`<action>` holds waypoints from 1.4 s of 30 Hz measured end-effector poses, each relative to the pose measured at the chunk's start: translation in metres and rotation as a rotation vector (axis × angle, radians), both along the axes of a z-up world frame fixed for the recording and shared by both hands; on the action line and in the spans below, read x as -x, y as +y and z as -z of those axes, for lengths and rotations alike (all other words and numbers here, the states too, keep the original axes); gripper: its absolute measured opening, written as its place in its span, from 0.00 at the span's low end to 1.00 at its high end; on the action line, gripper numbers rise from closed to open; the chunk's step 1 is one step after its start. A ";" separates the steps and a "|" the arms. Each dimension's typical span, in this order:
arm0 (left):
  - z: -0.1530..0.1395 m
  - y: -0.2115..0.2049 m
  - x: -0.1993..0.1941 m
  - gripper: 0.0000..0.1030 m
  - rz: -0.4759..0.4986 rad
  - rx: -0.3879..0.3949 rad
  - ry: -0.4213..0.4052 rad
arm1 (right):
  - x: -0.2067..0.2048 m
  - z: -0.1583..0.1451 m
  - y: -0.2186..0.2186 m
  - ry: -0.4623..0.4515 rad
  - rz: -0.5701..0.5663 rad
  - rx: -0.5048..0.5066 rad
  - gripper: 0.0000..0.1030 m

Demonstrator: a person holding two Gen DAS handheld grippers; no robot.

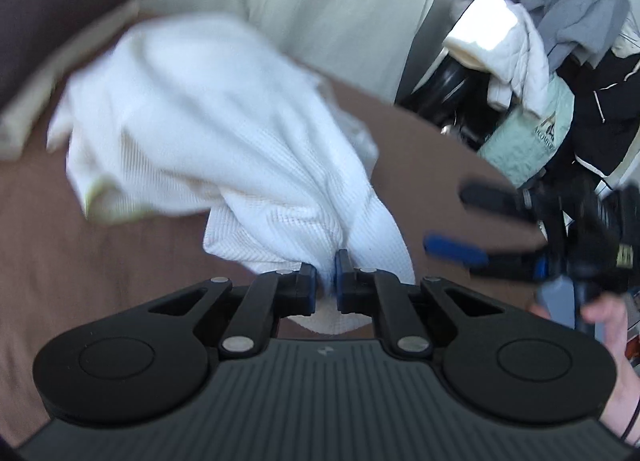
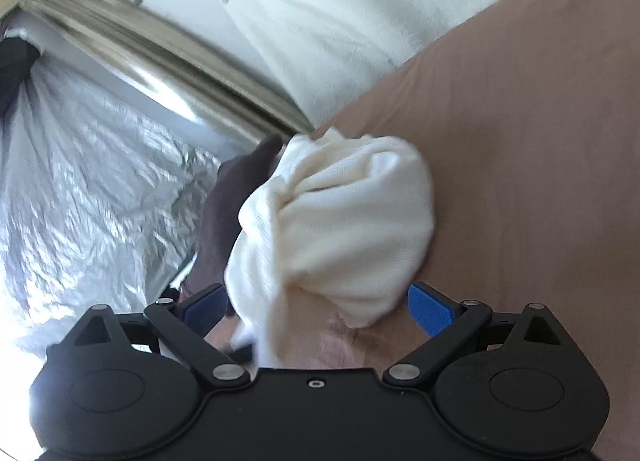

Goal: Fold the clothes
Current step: 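Grasp an edge of the white cloth with the left gripper, then lift the cloth with the left gripper while the right gripper grasps another edge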

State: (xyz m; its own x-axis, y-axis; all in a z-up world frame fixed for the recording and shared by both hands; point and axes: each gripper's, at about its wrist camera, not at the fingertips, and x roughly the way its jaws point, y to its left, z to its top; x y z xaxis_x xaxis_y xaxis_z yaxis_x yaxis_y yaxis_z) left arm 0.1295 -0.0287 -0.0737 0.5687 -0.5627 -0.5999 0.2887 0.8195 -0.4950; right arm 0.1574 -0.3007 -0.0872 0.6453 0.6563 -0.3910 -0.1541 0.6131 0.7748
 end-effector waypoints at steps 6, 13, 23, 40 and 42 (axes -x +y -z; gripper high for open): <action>-0.023 0.009 0.044 0.07 -0.097 -0.034 -0.087 | 0.012 -0.005 0.019 -0.006 -0.070 0.073 0.91; -0.079 0.051 0.075 0.05 -0.259 -0.154 -0.231 | 0.084 -0.008 0.004 0.030 -0.135 0.187 0.85; -0.039 0.061 0.060 0.07 -0.438 -0.435 -0.156 | 0.052 -0.033 0.012 0.083 0.036 0.720 0.85; -0.033 0.109 0.038 0.07 -0.602 -0.453 -0.145 | -0.020 -0.013 0.051 0.040 -0.032 0.633 0.86; -0.031 0.110 0.035 0.07 -0.611 -0.472 -0.154 | -0.023 -0.004 0.065 0.014 -0.048 0.683 0.86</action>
State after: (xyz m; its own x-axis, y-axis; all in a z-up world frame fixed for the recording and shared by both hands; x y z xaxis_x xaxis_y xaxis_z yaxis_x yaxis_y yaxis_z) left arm 0.0949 0.0816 -0.0427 0.7914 0.1717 -0.5867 -0.2442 0.9686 -0.0459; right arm 0.1804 -0.2361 -0.0832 0.6132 0.2870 -0.7359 -0.1858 0.9579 0.2188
